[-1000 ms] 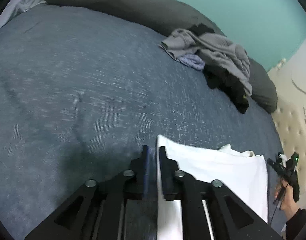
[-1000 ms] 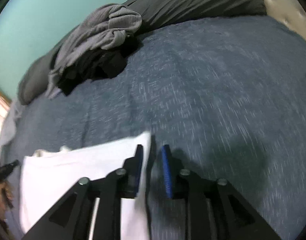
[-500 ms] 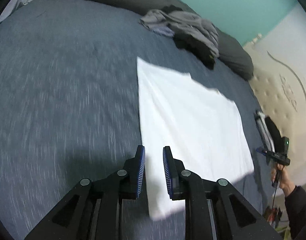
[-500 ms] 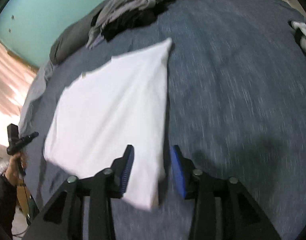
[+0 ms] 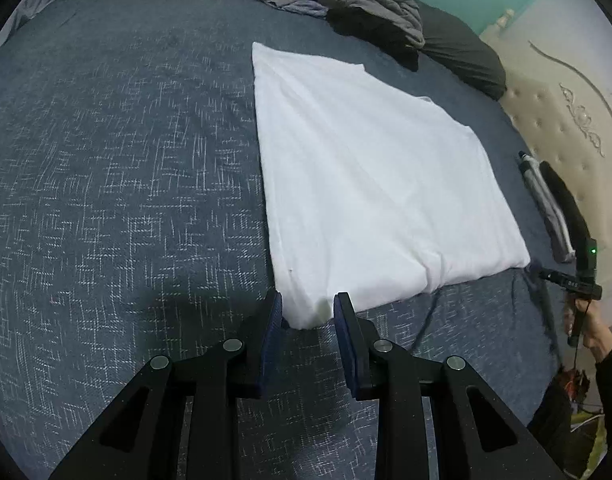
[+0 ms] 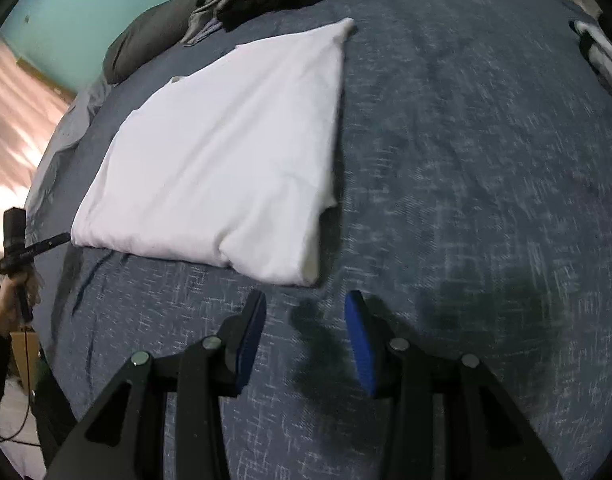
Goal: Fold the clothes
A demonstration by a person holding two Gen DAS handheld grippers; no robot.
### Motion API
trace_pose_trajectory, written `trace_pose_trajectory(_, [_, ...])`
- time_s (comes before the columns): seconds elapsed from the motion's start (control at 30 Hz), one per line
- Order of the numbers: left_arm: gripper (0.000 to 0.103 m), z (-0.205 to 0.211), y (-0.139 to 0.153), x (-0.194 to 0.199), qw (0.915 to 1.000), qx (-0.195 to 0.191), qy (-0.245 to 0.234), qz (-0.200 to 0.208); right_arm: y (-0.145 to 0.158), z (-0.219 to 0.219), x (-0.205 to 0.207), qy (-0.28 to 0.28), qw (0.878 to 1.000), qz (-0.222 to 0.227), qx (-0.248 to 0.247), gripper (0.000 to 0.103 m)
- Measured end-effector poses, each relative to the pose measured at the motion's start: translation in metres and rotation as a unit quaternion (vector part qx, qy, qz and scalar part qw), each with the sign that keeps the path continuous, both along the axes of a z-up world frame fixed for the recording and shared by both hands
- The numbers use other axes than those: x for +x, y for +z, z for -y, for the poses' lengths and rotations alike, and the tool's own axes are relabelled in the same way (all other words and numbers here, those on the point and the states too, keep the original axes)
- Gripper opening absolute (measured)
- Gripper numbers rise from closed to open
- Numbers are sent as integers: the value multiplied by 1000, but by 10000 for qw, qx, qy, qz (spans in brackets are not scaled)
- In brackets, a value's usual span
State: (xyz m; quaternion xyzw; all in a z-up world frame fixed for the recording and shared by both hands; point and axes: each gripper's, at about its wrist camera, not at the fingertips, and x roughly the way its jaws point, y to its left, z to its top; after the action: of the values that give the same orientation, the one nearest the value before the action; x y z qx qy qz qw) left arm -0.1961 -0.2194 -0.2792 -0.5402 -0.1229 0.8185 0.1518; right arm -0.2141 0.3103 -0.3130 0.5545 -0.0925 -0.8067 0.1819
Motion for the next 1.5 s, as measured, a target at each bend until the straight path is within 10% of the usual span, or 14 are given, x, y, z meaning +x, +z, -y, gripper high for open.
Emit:
trace_pose_trajectory(0.17, [28, 0, -7, -3, 10000, -93, -16, 19, -3, 22, -8, 376, 9982, -134, 438, 41])
trace_pose_trajectory(0.4, [6, -9, -11, -3, 9991, -344, -236, 28, -5, 31, -8, 611, 9949, -290, 743, 4])
trace_pose_trajectory(0.77, [4, -15, 18, -1, 9907, -1246, -402, -360, 28, -2, -10, 339, 9935, -708, 828, 1])
trace_pose_trajectory(1.5, [3, -5, -13, 0, 9848, -1674, -421, -204, 10, -9, -16, 100, 9947, -601, 828, 1])
